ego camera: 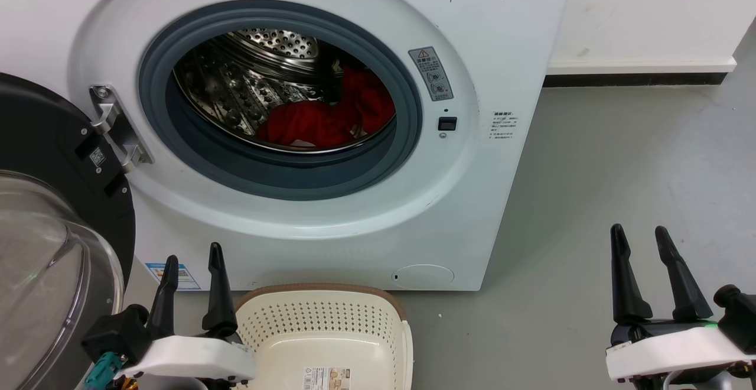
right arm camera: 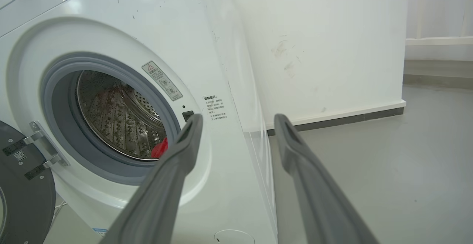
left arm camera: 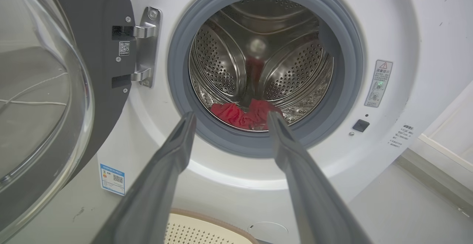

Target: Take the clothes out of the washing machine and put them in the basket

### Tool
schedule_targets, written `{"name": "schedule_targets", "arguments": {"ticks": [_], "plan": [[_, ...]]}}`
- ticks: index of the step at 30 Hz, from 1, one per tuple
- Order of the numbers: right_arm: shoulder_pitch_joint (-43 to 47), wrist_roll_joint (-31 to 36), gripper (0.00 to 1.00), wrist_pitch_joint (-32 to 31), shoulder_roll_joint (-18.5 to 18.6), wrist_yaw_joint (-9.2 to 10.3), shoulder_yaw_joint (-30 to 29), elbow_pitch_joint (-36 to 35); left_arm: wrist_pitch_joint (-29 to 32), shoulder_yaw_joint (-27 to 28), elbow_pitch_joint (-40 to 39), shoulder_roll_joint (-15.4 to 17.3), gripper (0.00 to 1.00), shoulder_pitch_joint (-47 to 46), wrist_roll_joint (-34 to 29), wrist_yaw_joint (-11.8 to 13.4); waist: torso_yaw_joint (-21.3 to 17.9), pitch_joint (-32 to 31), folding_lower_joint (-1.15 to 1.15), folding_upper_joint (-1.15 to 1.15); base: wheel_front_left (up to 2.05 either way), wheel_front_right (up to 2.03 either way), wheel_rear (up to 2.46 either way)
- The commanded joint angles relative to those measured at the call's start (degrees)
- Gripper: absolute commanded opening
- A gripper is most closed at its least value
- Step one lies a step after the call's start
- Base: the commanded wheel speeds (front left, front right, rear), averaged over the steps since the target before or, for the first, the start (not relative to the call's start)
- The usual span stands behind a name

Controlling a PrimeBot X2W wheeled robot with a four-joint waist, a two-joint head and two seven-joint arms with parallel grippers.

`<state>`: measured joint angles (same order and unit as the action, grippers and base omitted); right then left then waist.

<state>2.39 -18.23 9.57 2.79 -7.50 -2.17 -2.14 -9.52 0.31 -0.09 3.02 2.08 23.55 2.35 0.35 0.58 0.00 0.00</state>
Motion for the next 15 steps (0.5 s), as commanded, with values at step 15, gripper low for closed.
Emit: {"name": "schedule_targets", "arguments": {"ticks": [15], "plan": [[1.3,9.6,1.0,2.2,0.2,0.02,0.1,-2.5,-2.3,-0.8,-1.3,0.4,1.0,1.1,-8.9,1.0,0.0,0.0,0.0,0.0,0.0,0.0,0.0]]}}
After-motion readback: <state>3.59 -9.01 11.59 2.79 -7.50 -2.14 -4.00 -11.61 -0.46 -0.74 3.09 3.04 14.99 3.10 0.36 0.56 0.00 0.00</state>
